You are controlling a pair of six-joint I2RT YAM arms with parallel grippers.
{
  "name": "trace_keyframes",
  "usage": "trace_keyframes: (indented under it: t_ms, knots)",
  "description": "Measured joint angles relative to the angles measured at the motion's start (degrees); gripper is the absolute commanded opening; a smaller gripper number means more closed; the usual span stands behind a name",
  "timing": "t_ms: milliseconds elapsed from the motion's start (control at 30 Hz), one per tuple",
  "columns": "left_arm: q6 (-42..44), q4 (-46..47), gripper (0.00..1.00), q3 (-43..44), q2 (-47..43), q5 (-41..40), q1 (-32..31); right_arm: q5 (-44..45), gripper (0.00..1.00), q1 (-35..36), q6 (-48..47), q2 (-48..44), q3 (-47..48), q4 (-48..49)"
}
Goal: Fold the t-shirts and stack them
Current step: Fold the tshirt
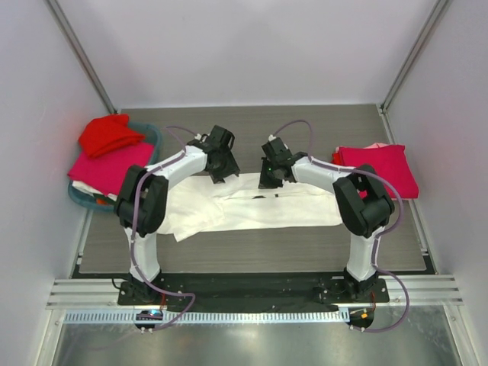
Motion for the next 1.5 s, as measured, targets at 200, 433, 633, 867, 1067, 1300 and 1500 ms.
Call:
trace_keyframes:
  t_ms: [200,433,633,867,1067,1300,1500]
  knots:
    - [0.0,1.0,0.53,2.1,4.5,2.8,-1.6,-0.5,0.01,0.0,-0.1,2.4,0.8,1.0]
    - [-0.4,1.6,0.54,4.5,8.2,4.2,-1.4,-2.7,0.01,-0.1,0.5,1.2,-3.4,5.4]
    - [-0.4,1.6,0.54,7.0,10.0,5.5,-0.4,-4.9,0.01,0.0,1.0,-4.5,-10.4,5.9]
    - [-0.2,1.6,0.54,7.1,10.1,5.9,-0.2,-5.0,0.01,-0.3,1.0,-7.9,-10.0,4.9]
    - [0.1,2.3,0.55,6.5,9.9,6.1,-0.1,-5.3,0.01,-0.5,0.8,-2.4,-1.5,4.6]
    - [0.2,5.7,0.55,3.7,8.8,8.8,0.9,-7.2,0.01,0.0,0.8,5.3,3.1,4.9]
    - [0.6,7.3,0.55,2.7,8.5,9.5,1.3,-9.4,0.01,2.8,1.3,3.0,-2.1,7.1]
